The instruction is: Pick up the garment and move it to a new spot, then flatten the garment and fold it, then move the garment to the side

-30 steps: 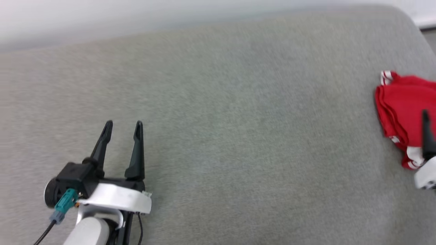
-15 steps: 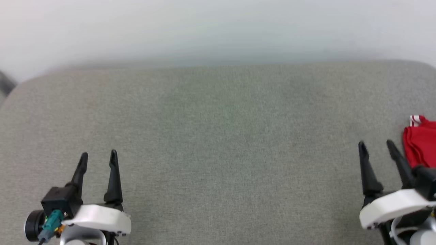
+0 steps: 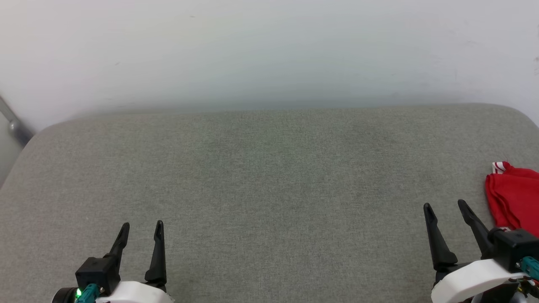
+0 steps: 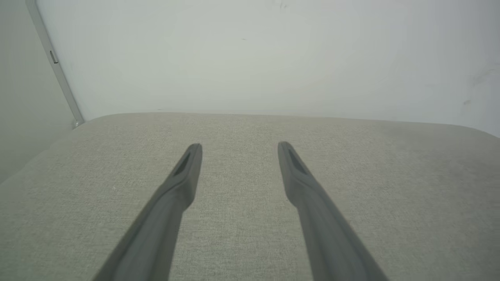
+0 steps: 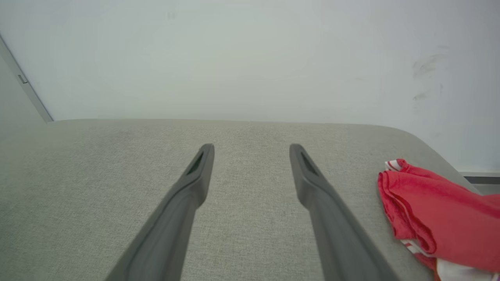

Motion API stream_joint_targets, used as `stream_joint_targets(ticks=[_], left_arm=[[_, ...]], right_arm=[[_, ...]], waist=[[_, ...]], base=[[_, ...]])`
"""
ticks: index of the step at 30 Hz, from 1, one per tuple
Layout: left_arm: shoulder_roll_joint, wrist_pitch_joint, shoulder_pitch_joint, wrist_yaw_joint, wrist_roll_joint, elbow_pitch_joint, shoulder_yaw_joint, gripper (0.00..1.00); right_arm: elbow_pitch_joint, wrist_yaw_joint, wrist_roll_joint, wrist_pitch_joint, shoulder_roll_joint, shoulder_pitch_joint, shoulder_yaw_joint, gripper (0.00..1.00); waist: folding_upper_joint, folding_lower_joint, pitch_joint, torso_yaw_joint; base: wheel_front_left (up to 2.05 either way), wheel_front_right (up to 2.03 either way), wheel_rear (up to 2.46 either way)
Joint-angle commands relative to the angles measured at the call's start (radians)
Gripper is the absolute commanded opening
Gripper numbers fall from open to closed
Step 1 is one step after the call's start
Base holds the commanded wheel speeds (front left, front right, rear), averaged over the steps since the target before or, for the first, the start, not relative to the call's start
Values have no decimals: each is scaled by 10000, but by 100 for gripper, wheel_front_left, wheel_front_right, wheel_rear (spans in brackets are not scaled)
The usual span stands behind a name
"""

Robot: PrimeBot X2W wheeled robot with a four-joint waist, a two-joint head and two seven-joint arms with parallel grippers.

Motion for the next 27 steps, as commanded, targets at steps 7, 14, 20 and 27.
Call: stream_joint_targets(ticks=[7, 14, 20, 27], left_arm=[[-29, -56, 33, -76, 45, 127, -40, 100], [-51, -61, -133, -128, 74, 172, -22, 100], [-182, 50, 63, -135, -73, 377, -59, 0], [-447, 377, -74, -435, -1193, 465, 309, 0]], right_arm=[[-186, -8, -48, 98, 45, 175, 5, 100], [-257, -8, -58, 66, 18, 139, -24, 100], [62, 0, 62, 97, 16, 68, 4, 0], [377, 0, 1582, 130, 2, -122, -32, 0]], waist=[[-1, 2, -29, 39], [-1, 2, 23, 36], [-1, 2, 32, 28], [-1, 2, 43, 33]], base=[[0, 0, 0], [0, 0, 0], [0, 0, 0], [0, 0, 0]])
